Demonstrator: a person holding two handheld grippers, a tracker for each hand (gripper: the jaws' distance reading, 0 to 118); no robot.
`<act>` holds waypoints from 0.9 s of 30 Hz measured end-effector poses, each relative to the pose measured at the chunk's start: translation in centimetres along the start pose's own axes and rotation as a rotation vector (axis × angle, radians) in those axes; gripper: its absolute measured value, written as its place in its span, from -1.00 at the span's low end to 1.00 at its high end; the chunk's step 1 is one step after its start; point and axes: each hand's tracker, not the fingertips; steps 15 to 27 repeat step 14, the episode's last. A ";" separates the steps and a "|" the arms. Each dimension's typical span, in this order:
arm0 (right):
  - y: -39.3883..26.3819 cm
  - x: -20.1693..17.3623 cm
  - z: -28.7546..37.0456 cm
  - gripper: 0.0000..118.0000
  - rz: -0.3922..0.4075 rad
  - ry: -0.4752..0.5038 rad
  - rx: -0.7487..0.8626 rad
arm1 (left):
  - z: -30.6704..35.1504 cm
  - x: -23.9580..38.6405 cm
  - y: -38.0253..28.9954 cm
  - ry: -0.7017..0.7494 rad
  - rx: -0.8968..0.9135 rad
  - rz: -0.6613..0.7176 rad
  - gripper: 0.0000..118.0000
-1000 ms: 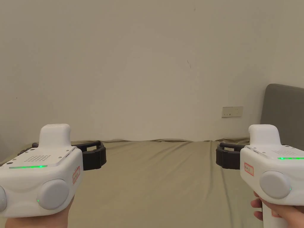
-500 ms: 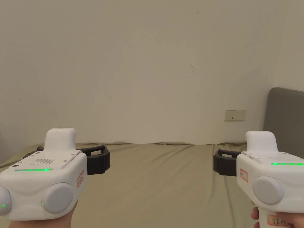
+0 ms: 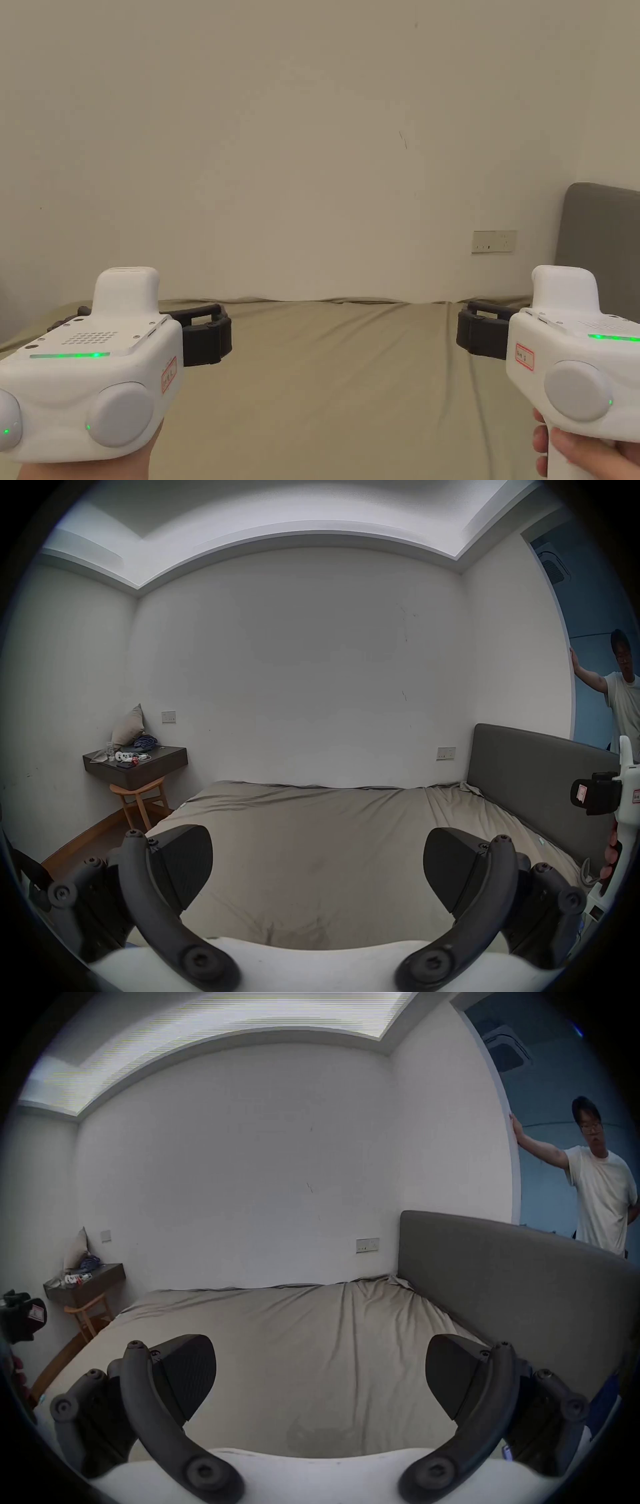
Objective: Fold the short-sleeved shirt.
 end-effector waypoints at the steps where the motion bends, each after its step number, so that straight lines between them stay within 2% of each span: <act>1: 0.0 -0.1 0.1 1.00 0.014 -0.002 0.012 | 0.0 0.0 0.0 0.000 0.002 0.001 1.00; 4: 0.1 -0.4 0.3 1.00 0.024 0.003 0.021 | 0.1 0.0 0.1 -0.011 0.003 0.016 1.00; 9: 0.2 -0.5 0.4 1.00 -0.014 0.023 0.012 | 0.3 0.1 0.1 -0.019 0.008 0.016 1.00; 14: -0.1 -1.1 0.0 1.00 0.010 0.017 -0.007 | 0.4 0.4 0.1 -0.025 0.008 0.003 1.00; 27: -0.1 -1.1 0.0 1.00 0.010 0.017 -0.007 | 0.4 0.4 0.1 -0.025 0.008 0.003 1.00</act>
